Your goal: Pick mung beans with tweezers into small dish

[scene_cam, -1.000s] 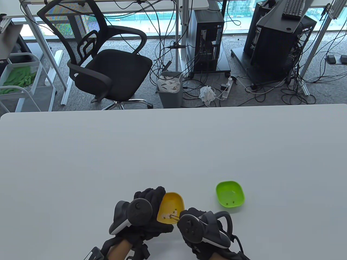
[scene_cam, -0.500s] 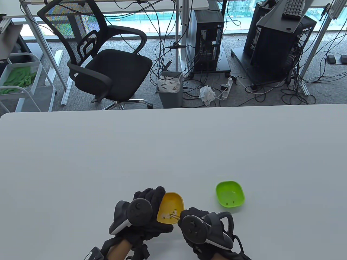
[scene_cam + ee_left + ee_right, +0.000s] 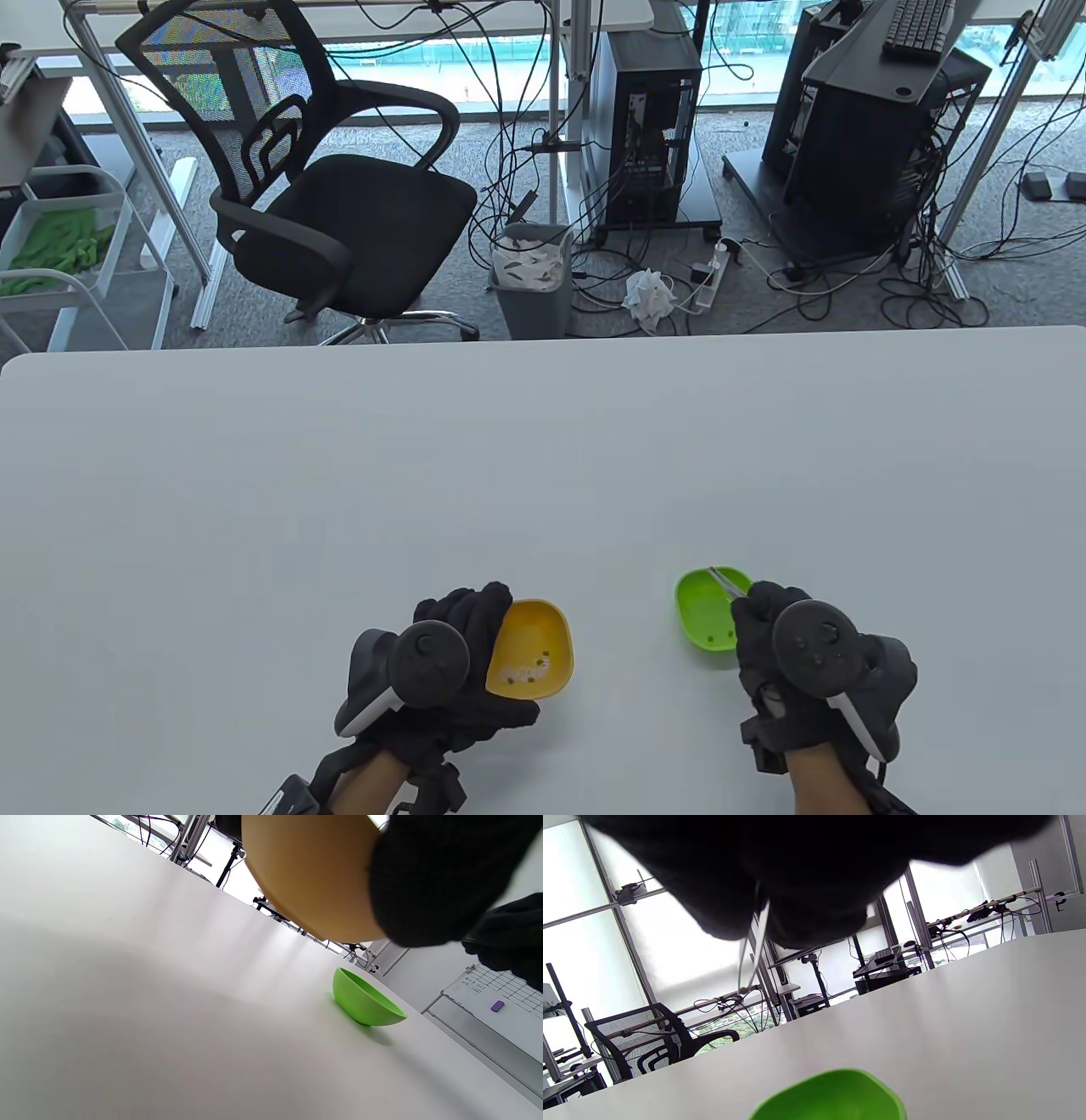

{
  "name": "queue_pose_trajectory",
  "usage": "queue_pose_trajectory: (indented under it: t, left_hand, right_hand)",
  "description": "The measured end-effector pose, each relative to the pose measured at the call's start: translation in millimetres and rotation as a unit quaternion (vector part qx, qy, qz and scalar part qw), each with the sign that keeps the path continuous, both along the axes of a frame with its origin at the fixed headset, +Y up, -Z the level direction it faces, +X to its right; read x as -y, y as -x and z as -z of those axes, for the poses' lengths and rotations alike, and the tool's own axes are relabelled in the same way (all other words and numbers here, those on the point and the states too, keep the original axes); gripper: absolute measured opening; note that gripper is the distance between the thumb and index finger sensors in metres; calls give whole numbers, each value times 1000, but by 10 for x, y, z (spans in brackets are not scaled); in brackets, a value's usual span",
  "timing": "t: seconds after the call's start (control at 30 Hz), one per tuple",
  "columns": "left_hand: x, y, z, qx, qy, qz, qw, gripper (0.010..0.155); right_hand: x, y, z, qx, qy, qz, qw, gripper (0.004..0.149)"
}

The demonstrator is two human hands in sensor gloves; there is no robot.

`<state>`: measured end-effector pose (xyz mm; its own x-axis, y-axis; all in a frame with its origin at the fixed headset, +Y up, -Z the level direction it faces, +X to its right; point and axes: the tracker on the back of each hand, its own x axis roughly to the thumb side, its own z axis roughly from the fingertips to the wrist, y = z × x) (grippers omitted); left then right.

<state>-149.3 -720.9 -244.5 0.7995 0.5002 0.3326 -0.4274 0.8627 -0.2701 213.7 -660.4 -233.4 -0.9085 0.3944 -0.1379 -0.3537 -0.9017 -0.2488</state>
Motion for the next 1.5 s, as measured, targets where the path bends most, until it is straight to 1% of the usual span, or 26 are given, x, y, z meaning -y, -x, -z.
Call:
queue_pose_trajectory:
  t: [0.07,0.13,0.53,1.17,1.3,1.37,1.43,1.5]
  left_hand:
    - [1,1,-5,1,-1,1,1000,121]
    - [-2,8,-5,2,-2,0,1000,121]
    - [-11,31,-10,-1,-4,-3,1000,121]
    - [-10,25,-13,0,-1,0,1000,121]
    - [-10,24,-13,-1,-1,0,1000,121]
    - [-10,20,-12,0,0,1,1000,121]
    - [-10,13,-7,0,1,4,1000,121]
    - [-12,7,-3,0,1,4,1000,121]
  right_hand:
    - [113,-66,41,7,26,10,1000,34]
    - [151,-60,54,7,35,9,999,34]
    - [191,-31,75,1,48,14,999,34]
    - [194,-11,76,-1,57,20,998,35]
    - [184,22,68,-10,52,23,998,35]
    - [144,93,43,-22,43,21,999,35]
    - [71,205,5,-29,20,4,999,36]
    - [-18,370,-49,-56,-4,0,998,36]
